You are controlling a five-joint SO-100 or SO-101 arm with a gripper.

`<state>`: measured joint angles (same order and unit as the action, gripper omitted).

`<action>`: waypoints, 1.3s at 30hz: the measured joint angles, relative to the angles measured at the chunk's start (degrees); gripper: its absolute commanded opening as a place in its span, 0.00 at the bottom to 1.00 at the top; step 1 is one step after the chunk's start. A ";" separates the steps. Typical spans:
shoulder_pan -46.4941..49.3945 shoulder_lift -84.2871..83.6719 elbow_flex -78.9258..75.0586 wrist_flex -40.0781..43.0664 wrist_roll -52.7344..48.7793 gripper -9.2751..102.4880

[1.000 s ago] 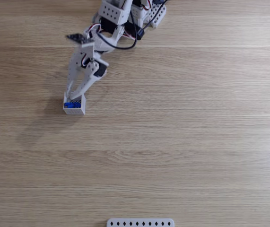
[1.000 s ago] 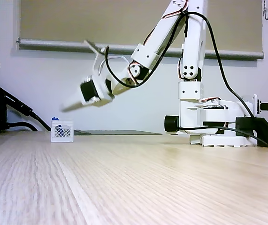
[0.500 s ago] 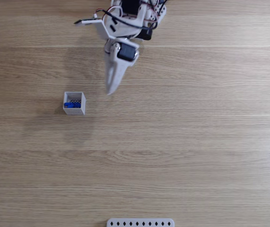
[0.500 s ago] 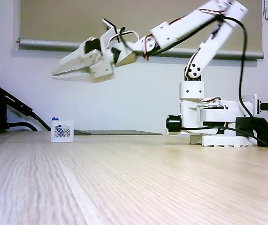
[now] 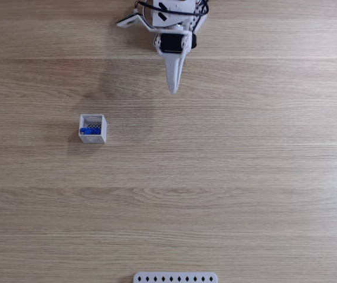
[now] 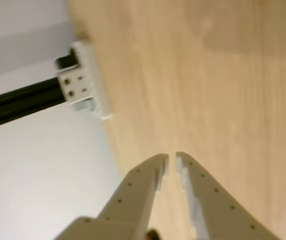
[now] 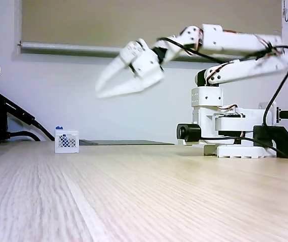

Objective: Grasp a peg and put it in the crate.

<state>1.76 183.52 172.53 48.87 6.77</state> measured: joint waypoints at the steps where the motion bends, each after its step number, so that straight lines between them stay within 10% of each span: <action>1: -0.35 1.85 1.49 1.58 0.18 0.08; 39: -0.88 6.33 3.08 7.82 0.70 0.07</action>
<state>0.88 189.84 175.61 56.69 7.47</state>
